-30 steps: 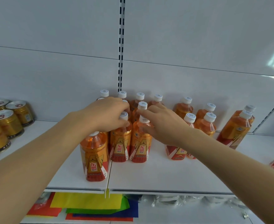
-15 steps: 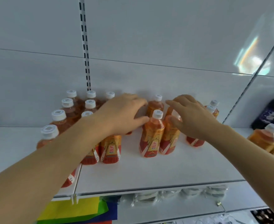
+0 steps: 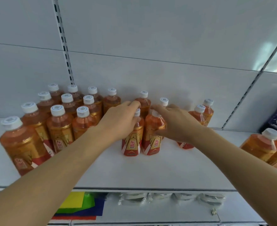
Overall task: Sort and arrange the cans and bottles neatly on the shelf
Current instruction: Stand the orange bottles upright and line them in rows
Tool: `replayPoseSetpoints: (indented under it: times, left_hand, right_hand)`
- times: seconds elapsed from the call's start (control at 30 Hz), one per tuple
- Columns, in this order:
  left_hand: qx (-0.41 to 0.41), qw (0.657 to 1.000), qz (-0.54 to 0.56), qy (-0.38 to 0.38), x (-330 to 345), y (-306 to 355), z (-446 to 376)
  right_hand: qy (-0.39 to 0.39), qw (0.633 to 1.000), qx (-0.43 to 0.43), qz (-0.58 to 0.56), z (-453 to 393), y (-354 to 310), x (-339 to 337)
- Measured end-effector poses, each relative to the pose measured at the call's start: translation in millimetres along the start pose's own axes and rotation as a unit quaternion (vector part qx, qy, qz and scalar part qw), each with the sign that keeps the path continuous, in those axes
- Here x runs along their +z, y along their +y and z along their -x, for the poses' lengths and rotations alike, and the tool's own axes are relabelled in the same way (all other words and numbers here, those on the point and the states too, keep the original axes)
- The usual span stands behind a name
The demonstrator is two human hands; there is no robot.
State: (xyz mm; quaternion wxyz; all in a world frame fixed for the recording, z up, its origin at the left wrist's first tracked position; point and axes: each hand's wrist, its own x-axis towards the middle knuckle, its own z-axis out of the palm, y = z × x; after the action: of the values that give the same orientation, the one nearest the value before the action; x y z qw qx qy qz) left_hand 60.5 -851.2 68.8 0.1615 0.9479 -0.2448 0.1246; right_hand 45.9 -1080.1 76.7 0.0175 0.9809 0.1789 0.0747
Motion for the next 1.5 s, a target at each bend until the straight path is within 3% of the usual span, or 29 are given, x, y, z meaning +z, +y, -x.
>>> replayPoseSetpoints:
  times: [0.3,0.6,0.93,1.3,1.5]
  left_hand:
    - [0.004,1.0,0.016,0.023,-10.4,-8.2,31.8]
    - [0.02,1.0,-0.015,-0.012,-65.9,-48.7,104.0]
    - [0.028,0.995,-0.097,0.014,-104.3,-124.3,142.0]
    - [0.063,0.994,-0.091,0.003,-101.6,-145.6,143.2]
    - [0.098,0.969,-0.221,-0.048,-96.9,-148.2,145.8]
  right_hand:
    - [0.036,0.999,-0.018,-0.014,16.4,-8.3,-7.0]
    - [0.044,0.995,-0.044,-0.077,24.8,-97.8,-2.9]
    - [0.146,0.981,-0.084,-0.092,3.9,-194.9,24.2]
    - [0.204,0.975,-0.057,-0.07,9.7,-212.7,39.4]
    - [0.177,0.983,-0.028,-0.027,9.0,-217.3,43.5]
